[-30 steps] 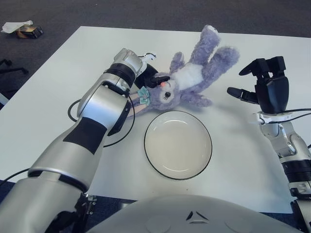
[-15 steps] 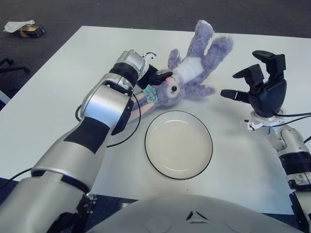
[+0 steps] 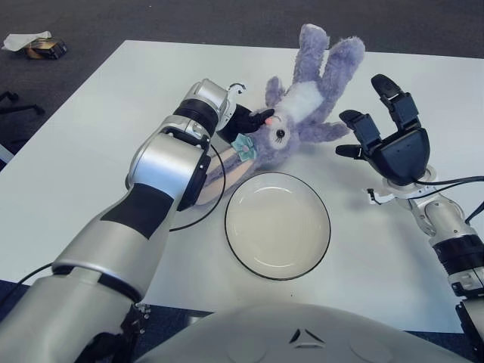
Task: Put the doll into the plate.
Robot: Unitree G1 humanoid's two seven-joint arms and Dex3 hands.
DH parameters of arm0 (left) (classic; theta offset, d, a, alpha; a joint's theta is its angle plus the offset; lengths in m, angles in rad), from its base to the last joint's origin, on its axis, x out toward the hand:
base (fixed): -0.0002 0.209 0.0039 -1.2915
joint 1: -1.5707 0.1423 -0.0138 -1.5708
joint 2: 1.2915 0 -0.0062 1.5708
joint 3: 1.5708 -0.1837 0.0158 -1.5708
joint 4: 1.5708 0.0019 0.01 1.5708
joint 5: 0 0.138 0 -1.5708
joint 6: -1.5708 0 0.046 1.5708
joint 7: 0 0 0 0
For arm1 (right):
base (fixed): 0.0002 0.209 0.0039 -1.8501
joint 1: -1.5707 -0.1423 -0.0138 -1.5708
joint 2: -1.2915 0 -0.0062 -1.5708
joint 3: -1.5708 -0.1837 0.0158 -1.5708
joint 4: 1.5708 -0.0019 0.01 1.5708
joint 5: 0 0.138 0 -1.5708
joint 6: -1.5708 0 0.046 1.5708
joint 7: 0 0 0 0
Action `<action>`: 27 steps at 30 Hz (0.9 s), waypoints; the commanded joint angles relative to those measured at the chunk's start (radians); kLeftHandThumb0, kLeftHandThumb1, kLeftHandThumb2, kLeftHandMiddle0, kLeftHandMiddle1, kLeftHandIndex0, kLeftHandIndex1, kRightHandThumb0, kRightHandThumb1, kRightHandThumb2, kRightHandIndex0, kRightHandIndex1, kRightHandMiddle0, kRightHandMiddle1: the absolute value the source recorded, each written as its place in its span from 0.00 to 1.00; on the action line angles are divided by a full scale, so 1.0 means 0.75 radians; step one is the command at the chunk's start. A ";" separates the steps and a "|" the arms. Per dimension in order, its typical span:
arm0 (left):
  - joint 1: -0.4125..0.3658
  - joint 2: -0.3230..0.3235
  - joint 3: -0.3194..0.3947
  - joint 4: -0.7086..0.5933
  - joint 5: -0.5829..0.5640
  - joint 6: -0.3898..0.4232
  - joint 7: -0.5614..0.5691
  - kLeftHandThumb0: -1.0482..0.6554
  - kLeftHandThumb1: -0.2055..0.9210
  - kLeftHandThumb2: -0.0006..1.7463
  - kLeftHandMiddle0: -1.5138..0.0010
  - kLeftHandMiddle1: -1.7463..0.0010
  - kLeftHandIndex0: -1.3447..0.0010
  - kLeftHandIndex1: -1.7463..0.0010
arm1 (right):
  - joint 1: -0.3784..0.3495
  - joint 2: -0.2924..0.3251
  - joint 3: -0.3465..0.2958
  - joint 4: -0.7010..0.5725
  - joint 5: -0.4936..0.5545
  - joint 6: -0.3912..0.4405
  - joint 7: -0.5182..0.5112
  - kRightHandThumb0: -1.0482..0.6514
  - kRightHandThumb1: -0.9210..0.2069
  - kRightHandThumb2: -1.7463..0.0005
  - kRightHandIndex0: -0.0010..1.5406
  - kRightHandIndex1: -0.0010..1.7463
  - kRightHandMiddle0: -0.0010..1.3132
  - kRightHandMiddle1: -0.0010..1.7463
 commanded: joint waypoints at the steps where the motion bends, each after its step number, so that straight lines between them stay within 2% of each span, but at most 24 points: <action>1: -0.033 0.005 0.031 -0.004 -0.034 0.038 -0.011 0.37 0.64 0.61 0.16 0.00 0.66 0.00 | -0.033 -0.065 0.019 -0.006 -0.001 0.027 0.097 0.19 0.06 0.70 0.00 0.01 0.00 0.40; 7: -0.029 0.001 0.031 -0.016 -0.041 0.035 -0.011 0.37 0.64 0.61 0.16 0.00 0.66 0.00 | -0.039 -0.093 0.043 -0.017 0.067 -0.013 0.221 0.17 0.06 0.74 0.00 0.00 0.00 0.31; 19: -0.031 -0.019 -0.027 -0.028 -0.013 0.031 -0.068 0.36 0.61 0.64 0.15 0.00 0.64 0.00 | -0.048 -0.090 0.072 -0.028 0.239 -0.125 0.413 0.13 0.06 0.77 0.00 0.00 0.00 0.18; 27: -0.029 -0.029 -0.062 -0.031 -0.007 0.015 -0.112 0.36 0.59 0.65 0.15 0.00 0.63 0.00 | -0.057 -0.072 0.067 -0.026 0.329 -0.184 0.497 0.13 0.07 0.78 0.00 0.00 0.00 0.14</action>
